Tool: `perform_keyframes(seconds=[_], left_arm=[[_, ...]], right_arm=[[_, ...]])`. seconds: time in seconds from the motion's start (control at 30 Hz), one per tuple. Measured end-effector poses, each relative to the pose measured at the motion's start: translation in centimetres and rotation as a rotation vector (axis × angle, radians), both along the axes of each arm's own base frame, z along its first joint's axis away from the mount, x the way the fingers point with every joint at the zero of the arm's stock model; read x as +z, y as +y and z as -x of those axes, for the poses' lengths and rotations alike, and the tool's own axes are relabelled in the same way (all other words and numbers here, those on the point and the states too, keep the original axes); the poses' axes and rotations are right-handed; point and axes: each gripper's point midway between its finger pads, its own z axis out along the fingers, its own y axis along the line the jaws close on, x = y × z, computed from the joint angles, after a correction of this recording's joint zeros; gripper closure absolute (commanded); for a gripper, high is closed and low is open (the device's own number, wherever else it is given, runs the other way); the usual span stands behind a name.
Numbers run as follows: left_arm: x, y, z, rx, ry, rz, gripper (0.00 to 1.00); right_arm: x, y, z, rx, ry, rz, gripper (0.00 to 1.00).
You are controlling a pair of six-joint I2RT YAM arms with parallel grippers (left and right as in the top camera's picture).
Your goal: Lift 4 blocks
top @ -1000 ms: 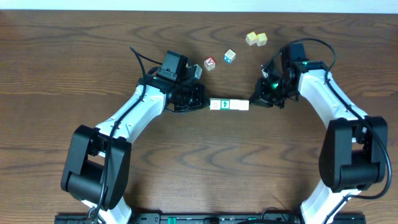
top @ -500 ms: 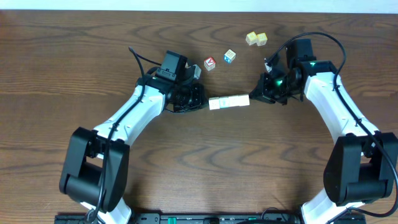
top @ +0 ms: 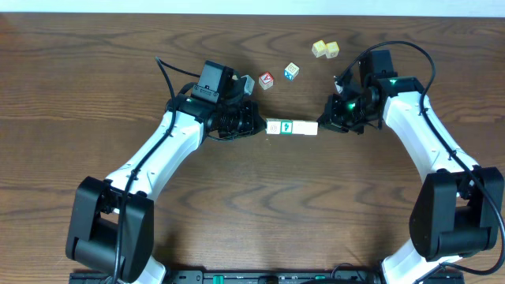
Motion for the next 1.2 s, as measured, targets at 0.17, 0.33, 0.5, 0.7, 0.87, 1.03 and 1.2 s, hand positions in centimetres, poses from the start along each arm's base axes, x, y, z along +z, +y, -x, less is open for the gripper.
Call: perform_keyframes(seconds=[0.17, 0.33, 0.5, 0.7, 0.87, 1.03, 1.2], left_arm=[[0.0, 0.0, 0.0, -0.002, 0.001, 0.002, 0.93], [0.0, 0.0, 0.0, -0.002, 0.001, 0.002, 0.93], [0.0, 0.0, 0.0, -0.002, 0.001, 0.002, 0.93], [0.0, 0.0, 0.0, -0.002, 0.001, 0.002, 0.93], [0.0, 0.0, 0.0, -0.002, 0.001, 0.002, 0.93], [0.0, 0.0, 0.0, -0.002, 0.001, 0.002, 0.93], [0.0, 0.0, 0.0, -0.001, 0.001, 0.001, 0.93]], right_arm=[[0.0, 0.0, 0.0, 0.0, 0.0, 0.002, 0.99], [0.0, 0.0, 0.0, -0.001, 0.0, 0.002, 0.99], [0.0, 0.0, 0.0, -0.006, 0.003, 0.001, 0.99], [0.0, 0.0, 0.0, -0.013, 0.008, 0.001, 0.99], [0.0, 0.0, 0.0, -0.017, 0.01, 0.0, 0.99], [0.2, -0.1, 0.0, -0.023, 0.007, 0.0, 0.99], [1.1, -0.1, 0.0, -0.024, -0.018, -0.001, 0.99]])
